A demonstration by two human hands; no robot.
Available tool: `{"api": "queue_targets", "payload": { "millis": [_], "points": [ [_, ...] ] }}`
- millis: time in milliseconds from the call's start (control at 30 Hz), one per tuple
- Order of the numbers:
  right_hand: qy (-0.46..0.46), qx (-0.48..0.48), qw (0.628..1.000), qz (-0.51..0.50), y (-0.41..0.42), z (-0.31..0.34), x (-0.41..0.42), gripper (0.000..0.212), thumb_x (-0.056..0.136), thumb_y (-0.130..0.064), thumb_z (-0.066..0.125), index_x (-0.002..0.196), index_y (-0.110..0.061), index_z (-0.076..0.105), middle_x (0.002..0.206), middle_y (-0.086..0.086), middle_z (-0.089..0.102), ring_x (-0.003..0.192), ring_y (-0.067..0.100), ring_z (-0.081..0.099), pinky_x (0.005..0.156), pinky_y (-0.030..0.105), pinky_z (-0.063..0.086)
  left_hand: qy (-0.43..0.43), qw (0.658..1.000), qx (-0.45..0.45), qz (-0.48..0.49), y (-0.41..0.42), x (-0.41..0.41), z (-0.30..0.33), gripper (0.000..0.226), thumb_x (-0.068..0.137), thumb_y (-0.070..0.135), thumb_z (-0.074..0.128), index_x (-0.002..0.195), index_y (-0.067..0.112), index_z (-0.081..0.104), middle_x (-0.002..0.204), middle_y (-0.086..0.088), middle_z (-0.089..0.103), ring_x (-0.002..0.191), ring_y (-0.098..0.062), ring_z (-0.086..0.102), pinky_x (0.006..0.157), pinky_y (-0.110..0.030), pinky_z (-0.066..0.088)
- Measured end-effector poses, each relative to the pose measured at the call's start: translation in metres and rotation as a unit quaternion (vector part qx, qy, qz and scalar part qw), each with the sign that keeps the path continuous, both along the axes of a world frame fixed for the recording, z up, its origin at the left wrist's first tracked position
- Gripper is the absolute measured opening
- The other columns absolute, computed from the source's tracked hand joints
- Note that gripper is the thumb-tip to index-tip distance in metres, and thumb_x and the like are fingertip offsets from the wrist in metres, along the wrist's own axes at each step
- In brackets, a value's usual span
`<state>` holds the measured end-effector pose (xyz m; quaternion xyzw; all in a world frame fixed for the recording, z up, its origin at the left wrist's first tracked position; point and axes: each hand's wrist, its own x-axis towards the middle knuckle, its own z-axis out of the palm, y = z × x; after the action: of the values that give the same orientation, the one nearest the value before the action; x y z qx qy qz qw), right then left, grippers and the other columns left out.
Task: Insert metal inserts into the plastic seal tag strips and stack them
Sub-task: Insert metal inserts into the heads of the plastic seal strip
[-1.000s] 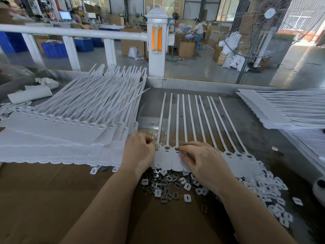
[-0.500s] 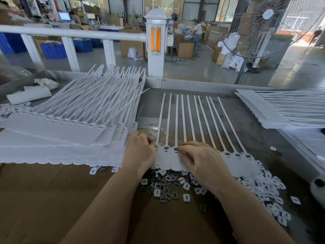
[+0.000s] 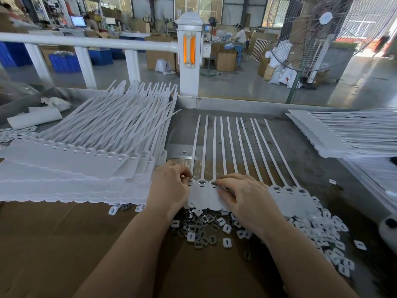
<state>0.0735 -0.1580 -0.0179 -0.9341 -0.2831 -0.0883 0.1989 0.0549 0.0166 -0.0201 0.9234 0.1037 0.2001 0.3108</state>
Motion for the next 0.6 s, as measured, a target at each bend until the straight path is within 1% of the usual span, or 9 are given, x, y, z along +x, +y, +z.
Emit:
{"api": "queue_targets", "payload": {
  "millis": [133, 200, 300, 433, 533, 600],
  "points": [
    [-0.004, 0.002, 1.000, -0.002, 0.0002, 0.0000, -0.0006, 0.029, 0.097, -0.036, 0.041, 0.121, -0.035, 0.058, 0.125, -0.018, 0.055, 0.117, 0.002, 0.044, 0.095, 0.020, 0.023, 0.005, 1.000, 0.014, 0.001, -0.0017, -0.0022, 0.0034, 0.029, 0.082, -0.006, 0.049, 0.087, 0.013, 0.070, 0.090, 0.006, 0.052, 0.090, -0.013, 0.049, 0.077, -0.019, 0.037],
    [-0.005, 0.002, 1.000, -0.002, 0.0002, 0.0000, -0.0011, 0.029, 0.096, -0.036, 0.042, 0.120, -0.035, 0.058, 0.124, -0.018, 0.056, 0.116, 0.002, 0.045, 0.095, 0.020, 0.023, 0.011, 1.000, 0.027, -0.005, -0.0025, -0.0029, 0.0048, 0.030, 0.080, -0.008, 0.048, 0.088, 0.012, 0.070, 0.093, 0.004, 0.056, 0.089, -0.013, 0.050, 0.079, -0.021, 0.041],
    [-0.006, 0.001, 1.000, -0.002, 0.0003, 0.0000, -0.0013, 0.029, 0.096, -0.036, 0.042, 0.120, -0.035, 0.058, 0.124, -0.018, 0.056, 0.116, 0.002, 0.045, 0.093, 0.019, 0.022, 0.023, 0.998, 0.061, -0.011, -0.0041, -0.0028, 0.0063, 0.025, 0.083, -0.002, 0.051, 0.090, 0.012, 0.071, 0.093, 0.003, 0.062, 0.081, -0.011, 0.051, 0.075, -0.019, 0.043],
    [-0.006, 0.000, 1.000, -0.002, 0.0018, 0.0008, -0.0008, 0.029, 0.096, -0.036, 0.042, 0.120, -0.035, 0.058, 0.124, -0.017, 0.056, 0.115, 0.003, 0.045, 0.092, 0.020, 0.022, 0.049, 0.991, 0.126, -0.003, -0.0064, -0.0025, 0.0050, 0.023, 0.089, 0.006, 0.048, 0.095, 0.014, 0.069, 0.095, 0.004, 0.062, 0.073, -0.008, 0.044, 0.065, -0.016, 0.034],
    [-0.005, -0.004, 1.000, -0.003, 0.0017, 0.0007, -0.0007, 0.029, 0.096, -0.036, 0.041, 0.121, -0.035, 0.057, 0.125, -0.018, 0.055, 0.116, 0.003, 0.044, 0.089, 0.019, 0.020, 0.061, 0.986, 0.156, 0.000, -0.0075, -0.0031, 0.0033, 0.023, 0.091, 0.012, 0.046, 0.102, 0.017, 0.067, 0.099, 0.005, 0.061, 0.073, -0.010, 0.043, 0.065, -0.018, 0.034],
    [-0.005, -0.004, 1.000, -0.003, 0.0016, 0.0011, -0.0009, 0.029, 0.096, -0.036, 0.041, 0.121, -0.035, 0.058, 0.125, -0.018, 0.055, 0.116, 0.003, 0.044, 0.090, 0.019, 0.021, 0.065, 0.986, 0.154, 0.000, -0.0080, -0.0037, 0.0044, 0.025, 0.090, 0.012, 0.046, 0.103, 0.017, 0.066, 0.099, 0.004, 0.062, 0.074, -0.011, 0.046, 0.066, -0.019, 0.036]
  ]
}}
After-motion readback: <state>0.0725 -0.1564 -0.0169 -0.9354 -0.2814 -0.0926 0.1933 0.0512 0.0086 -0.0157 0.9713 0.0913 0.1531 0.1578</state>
